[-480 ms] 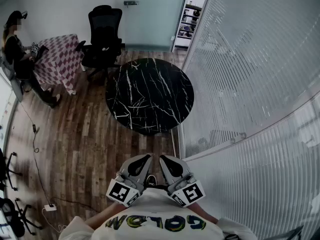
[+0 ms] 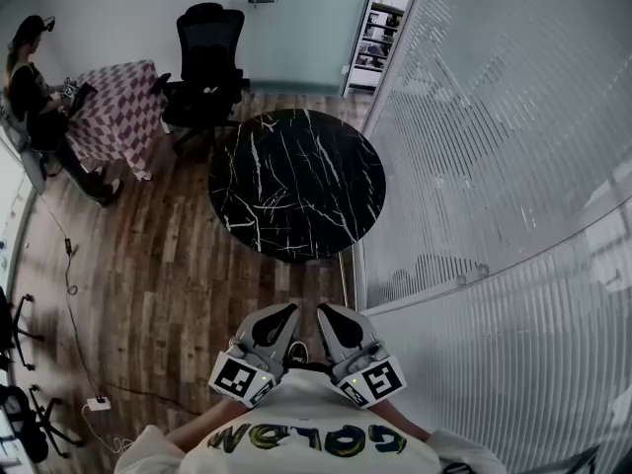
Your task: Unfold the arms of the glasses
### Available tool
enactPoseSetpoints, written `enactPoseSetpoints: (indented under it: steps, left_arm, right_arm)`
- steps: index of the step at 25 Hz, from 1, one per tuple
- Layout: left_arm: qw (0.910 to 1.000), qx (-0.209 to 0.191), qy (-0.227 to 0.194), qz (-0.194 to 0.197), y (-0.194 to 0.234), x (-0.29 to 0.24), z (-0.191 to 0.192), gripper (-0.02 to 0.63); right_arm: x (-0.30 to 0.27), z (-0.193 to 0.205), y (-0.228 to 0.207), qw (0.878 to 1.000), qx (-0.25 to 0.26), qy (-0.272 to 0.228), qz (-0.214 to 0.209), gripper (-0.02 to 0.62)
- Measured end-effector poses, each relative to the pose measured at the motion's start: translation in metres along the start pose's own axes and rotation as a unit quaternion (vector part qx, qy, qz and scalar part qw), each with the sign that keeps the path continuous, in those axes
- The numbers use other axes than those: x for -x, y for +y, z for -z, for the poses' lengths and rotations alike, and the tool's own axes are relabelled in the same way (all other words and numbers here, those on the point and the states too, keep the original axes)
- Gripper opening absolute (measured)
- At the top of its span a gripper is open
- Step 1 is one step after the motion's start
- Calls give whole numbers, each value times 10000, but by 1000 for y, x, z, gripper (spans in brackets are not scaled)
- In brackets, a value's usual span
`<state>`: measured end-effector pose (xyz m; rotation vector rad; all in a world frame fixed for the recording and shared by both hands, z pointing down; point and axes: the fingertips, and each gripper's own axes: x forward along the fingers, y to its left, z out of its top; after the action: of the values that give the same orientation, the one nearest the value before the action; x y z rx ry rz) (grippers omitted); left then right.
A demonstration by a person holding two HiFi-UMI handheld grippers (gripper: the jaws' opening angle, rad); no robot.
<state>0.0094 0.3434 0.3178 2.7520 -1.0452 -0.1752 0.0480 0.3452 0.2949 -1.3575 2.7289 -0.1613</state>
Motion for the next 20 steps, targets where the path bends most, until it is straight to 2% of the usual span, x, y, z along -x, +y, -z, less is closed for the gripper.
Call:
enactPoseSetpoints:
  steps: [20]
  left_arm:
    - [9999, 26, 28, -137, -19, -31, 12, 3]
  right_arm:
    - [19, 2, -36, 10000, 50, 71, -8, 2]
